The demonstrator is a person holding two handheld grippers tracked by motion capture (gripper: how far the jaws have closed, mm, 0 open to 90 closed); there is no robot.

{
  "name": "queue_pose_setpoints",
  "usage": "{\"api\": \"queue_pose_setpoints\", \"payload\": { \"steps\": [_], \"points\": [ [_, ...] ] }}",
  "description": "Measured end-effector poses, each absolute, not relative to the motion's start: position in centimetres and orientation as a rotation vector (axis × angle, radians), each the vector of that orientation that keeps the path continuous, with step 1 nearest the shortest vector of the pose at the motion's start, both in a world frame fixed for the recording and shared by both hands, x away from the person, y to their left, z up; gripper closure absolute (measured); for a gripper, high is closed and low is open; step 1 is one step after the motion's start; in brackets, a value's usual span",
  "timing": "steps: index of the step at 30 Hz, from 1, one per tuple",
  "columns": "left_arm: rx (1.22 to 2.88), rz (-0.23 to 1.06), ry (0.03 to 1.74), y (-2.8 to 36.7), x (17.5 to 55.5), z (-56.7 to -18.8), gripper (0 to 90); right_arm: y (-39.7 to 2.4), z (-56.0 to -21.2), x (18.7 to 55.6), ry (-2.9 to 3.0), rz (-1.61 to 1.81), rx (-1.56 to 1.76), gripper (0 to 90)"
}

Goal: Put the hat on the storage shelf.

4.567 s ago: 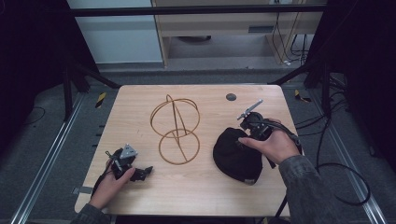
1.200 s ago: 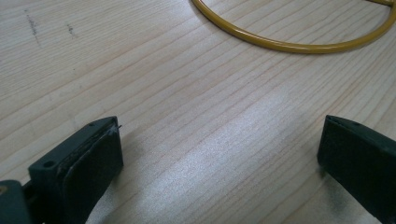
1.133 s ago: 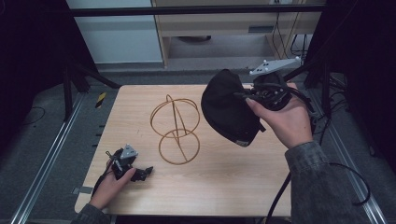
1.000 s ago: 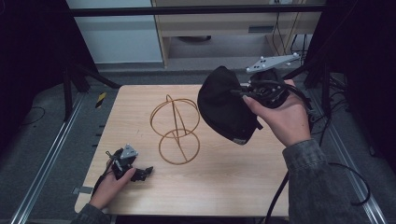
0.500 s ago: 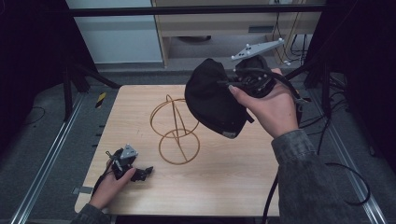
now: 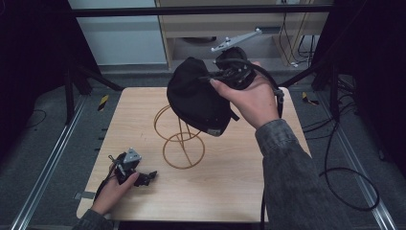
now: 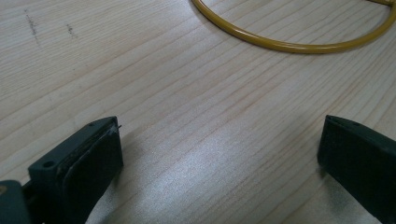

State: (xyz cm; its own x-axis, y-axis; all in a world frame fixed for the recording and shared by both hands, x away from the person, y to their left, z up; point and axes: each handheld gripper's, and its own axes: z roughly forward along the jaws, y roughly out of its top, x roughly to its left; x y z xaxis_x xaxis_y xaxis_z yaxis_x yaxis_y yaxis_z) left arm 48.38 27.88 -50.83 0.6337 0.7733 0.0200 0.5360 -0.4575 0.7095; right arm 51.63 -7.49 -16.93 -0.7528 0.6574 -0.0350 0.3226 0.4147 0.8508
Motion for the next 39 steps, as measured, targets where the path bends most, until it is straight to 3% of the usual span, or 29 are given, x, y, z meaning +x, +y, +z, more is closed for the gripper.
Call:
{"api": "queue_pose_setpoints", "payload": {
  "steps": [22,39],
  "points": [
    [2.172,0.448,1.018,27.9,48.4,-50.8,0.0,-1.6,-17.6,53.7,2.433,1.161,0.774,78.3],
    [2.174,0.446,1.013,27.9,48.4,-50.8,0.0,0.7,-17.7,53.8,2.487,1.097,0.727,78.1]
  ]
}}
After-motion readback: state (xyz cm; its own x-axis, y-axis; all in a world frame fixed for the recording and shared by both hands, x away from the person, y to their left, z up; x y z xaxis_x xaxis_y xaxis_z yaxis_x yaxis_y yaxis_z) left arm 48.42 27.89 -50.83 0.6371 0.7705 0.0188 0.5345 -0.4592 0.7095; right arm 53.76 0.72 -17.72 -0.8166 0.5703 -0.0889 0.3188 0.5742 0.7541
